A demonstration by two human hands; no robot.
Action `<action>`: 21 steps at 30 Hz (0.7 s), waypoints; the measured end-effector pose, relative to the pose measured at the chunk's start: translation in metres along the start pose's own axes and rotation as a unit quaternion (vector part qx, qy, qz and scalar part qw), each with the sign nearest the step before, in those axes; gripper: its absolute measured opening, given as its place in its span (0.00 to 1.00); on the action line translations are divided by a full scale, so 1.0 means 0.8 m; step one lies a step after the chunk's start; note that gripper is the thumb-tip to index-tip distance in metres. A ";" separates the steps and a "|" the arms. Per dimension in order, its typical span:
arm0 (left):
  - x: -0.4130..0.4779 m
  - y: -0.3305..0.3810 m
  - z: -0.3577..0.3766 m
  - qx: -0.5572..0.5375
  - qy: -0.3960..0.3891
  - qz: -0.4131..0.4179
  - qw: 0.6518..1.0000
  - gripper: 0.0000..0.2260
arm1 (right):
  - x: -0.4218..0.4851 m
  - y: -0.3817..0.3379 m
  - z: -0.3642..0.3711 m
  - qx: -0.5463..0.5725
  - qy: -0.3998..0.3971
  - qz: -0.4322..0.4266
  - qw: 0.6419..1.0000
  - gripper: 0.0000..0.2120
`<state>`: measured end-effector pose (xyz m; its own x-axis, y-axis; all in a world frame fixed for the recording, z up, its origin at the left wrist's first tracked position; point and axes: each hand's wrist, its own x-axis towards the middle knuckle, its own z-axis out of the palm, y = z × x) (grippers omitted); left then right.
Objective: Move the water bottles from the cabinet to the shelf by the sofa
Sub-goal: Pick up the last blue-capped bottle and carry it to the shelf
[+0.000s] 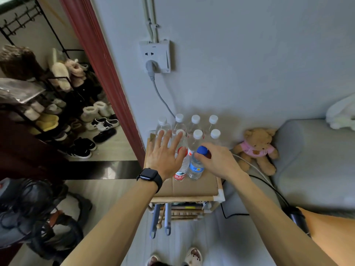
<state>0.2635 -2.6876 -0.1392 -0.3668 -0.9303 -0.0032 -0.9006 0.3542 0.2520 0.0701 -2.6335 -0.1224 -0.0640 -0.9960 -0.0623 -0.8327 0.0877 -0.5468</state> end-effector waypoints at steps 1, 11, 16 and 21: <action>-0.001 0.001 0.000 0.001 0.003 -0.001 1.000 0.26 | 0.001 0.002 0.000 0.006 -0.001 0.001 1.000 0.11; 0.001 0.011 -0.011 0.000 0.003 -0.006 1.000 0.26 | 0.013 0.013 -0.020 -0.001 -0.037 0.025 0.999 0.18; 0.013 0.014 -0.006 0.023 0.010 0.011 1.000 0.27 | 0.008 0.020 -0.027 0.030 -0.030 0.027 0.999 0.19; 0.012 0.014 0.003 0.039 0.022 0.014 0.999 0.29 | -0.002 0.023 -0.013 0.014 -0.041 0.032 0.999 0.17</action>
<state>0.2496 -2.6924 -0.1386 -0.3825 -0.9228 0.0464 -0.9064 0.3845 0.1751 0.0490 -2.6305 -0.1237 -0.0709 -0.9838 -0.1648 -0.8124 0.1529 -0.5628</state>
